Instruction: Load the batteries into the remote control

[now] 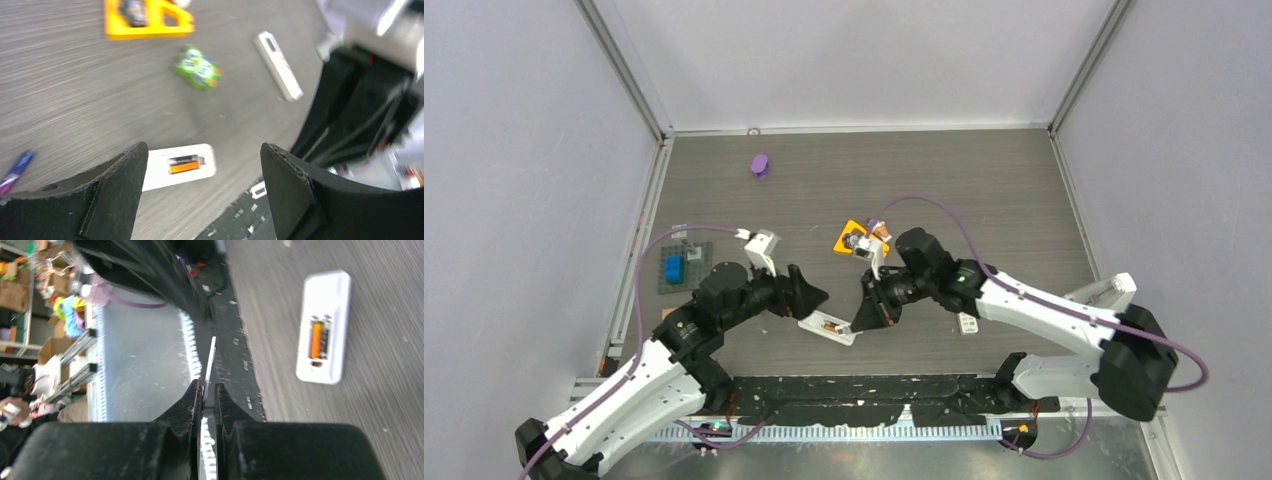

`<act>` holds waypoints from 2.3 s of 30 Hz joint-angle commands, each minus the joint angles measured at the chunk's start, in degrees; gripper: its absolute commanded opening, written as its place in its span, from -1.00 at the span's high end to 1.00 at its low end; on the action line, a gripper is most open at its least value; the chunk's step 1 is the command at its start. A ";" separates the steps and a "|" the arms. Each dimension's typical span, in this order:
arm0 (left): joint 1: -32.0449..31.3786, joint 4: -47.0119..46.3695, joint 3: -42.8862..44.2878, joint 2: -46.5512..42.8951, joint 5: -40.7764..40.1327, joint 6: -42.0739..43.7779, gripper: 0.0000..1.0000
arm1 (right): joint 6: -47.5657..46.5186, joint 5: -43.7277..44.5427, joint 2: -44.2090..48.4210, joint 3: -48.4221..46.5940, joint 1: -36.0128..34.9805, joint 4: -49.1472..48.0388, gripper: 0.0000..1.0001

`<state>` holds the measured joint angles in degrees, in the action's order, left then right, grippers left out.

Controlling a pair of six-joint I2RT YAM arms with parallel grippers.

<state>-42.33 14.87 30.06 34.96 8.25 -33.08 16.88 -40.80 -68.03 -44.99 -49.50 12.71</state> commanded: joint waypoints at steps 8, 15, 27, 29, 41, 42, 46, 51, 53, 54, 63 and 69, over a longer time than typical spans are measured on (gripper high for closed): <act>7.16 5.82 -8.33 1.12 -14.16 -16.84 -0.63 | 6.04 11.60 -18.22 -1.60 -5.34 -4.45 0.89; 8.51 1.21 -12.99 3.31 -12.49 -19.55 -0.63 | 5.78 15.28 -21.93 -3.55 -5.28 -2.02 0.90; 8.83 -6.62 -16.52 9.42 -6.31 -22.32 -0.61 | 7.80 17.00 -22.02 -3.63 -2.65 -1.92 0.90; 8.77 -6.57 -16.67 10.25 -6.05 -22.67 -0.60 | 7.59 14.16 -21.22 -3.50 -2.63 -2.38 0.90; 8.77 -5.81 -17.78 6.23 -5.55 -21.66 -0.53 | 9.03 1.11 -15.58 -3.40 -1.56 -7.11 0.90; 8.77 -5.53 -17.86 5.51 -5.58 -21.39 -0.52 | 9.21 0.83 -15.52 -3.25 -1.26 -7.58 0.90; 8.83 -4.94 -18.58 2.47 -4.47 -20.57 -0.44 | 10.52 -0.13 -16.28 -3.06 -0.54 -9.50 0.89; 8.75 -2.45 -18.39 -2.11 -3.95 -18.59 -0.19 | 13.67 -5.67 -15.22 -0.95 0.16 -17.10 0.90; 8.81 -1.10 -17.74 -4.74 -3.12 -17.38 -0.12 | 14.86 -7.89 -13.60 -0.27 0.25 -19.60 0.89; 8.84 -0.86 -17.41 -6.12 -2.02 -16.51 -0.06 | 15.07 -9.48 -13.26 -0.05 0.31 -20.96 0.90; 8.81 0.32 -13.41 -23.22 10.76 -9.75 0.09 | 17.63 -15.63 -6.82 1.51 0.47 -27.82 0.90; 8.78 -6.82 -11.58 -30.52 20.75 -11.45 -0.12 | 21.49 -16.99 -1.66 1.52 0.61 -33.01 0.90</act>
<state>-33.71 14.96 15.79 7.11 19.75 -44.66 35.00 -54.96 -73.97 -43.07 -49.25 -12.75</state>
